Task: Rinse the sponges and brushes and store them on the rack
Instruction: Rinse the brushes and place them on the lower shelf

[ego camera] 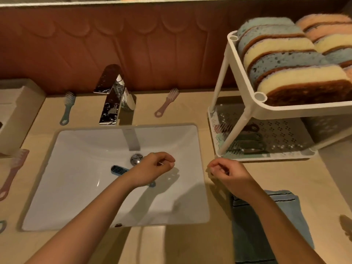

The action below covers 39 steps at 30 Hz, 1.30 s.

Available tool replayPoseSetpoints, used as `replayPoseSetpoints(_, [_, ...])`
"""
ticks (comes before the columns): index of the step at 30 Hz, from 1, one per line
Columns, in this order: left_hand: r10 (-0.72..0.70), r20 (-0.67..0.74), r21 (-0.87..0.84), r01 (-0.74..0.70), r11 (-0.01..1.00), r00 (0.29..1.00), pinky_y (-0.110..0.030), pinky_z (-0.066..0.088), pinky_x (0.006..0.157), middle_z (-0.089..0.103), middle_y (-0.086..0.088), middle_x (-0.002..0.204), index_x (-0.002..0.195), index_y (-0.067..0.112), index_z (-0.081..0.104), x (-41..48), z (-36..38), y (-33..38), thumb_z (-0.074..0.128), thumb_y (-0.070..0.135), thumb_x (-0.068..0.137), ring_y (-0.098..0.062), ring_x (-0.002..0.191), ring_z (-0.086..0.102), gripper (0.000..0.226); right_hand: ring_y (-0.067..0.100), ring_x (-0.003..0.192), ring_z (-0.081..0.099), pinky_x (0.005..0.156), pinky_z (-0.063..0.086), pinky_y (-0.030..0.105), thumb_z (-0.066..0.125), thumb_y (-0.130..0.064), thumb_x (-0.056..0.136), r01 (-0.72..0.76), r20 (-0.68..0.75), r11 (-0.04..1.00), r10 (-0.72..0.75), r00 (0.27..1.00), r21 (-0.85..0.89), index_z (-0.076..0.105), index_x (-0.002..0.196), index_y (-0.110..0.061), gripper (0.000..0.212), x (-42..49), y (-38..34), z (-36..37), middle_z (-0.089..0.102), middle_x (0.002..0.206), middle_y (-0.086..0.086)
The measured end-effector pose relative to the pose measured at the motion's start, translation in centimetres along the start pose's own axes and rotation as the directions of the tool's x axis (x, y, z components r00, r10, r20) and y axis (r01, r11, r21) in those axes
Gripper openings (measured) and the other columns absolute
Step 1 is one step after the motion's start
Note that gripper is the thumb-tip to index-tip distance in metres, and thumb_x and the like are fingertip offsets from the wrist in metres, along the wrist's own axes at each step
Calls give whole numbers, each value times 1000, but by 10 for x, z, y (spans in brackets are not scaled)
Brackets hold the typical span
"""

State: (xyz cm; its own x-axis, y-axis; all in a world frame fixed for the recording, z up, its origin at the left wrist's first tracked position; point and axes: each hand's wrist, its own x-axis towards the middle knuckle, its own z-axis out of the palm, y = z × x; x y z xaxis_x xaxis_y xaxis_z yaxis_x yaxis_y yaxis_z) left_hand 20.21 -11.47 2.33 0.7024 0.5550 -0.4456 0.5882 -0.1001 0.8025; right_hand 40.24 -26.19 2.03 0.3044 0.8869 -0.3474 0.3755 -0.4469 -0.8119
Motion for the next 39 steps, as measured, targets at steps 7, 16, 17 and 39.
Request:
replayPoseSetpoints(7, [-264,-56,-196,249,949,963,-23,44,77,67,-2,110,111,14,62,-39,-48,-60,49,25,95,-10,98,62,23,25,79,62,69,49,29,50,-16,91,40,60,999,-39,997,-4,61,105,-22,19,40,-21,56,65,84,16])
replayPoseSetpoints(16, [-584,-159,-587,399,704,796,-29,46,71,69,-5,98,98,12,63,-18,-123,-108,43,42,95,-22,91,64,36,22,85,62,79,46,30,51,-16,91,58,73,994,-51,996,-96,42,135,-21,45,124,-59,104,64,93,10])
replayPoseSetpoints(17, [-607,-159,-600,412,686,779,-28,45,69,68,-5,93,92,12,63,-13,-129,-109,41,45,95,-21,85,63,40,24,85,62,78,45,31,51,-16,90,52,62,993,-46,997,-108,39,137,-21,49,132,-62,108,64,93,12])
replayPoseSetpoints(39, [-593,-9,-574,482,662,805,-22,37,51,50,-3,60,105,7,61,85,-167,-126,30,76,81,-13,46,44,79,30,95,59,74,41,29,47,-13,92,-37,-208,963,-20,978,-267,31,143,-22,54,199,-81,145,62,112,13])
